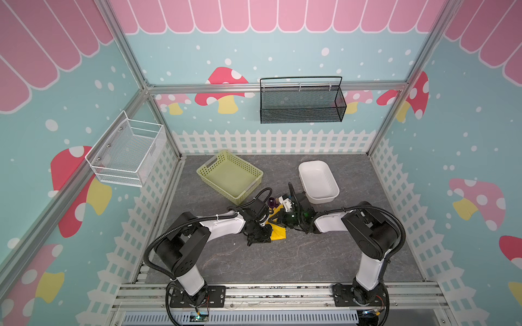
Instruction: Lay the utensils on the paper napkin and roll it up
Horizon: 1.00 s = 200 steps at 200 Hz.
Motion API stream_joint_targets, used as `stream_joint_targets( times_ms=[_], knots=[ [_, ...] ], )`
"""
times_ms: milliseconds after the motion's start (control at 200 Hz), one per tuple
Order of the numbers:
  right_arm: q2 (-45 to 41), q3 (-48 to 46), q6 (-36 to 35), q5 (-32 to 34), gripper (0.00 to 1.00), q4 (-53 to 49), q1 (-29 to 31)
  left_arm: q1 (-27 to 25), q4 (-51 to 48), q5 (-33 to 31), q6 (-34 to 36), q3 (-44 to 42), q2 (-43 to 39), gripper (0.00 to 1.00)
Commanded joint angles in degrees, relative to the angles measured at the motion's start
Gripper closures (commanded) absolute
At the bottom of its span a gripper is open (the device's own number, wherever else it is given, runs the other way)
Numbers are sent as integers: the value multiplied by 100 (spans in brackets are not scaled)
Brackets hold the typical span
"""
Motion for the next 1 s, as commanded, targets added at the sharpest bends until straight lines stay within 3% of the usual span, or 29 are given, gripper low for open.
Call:
stream_joint_targets(
  times_ms=[0,996],
  knots=[
    [-221,-82,-27,67,97,-25,23,-15,-81,-193,-44,161,106,94],
    [-275,-121,-36,41,97,-66,30,133,290,85,-300,127,-154,90]
  ],
)
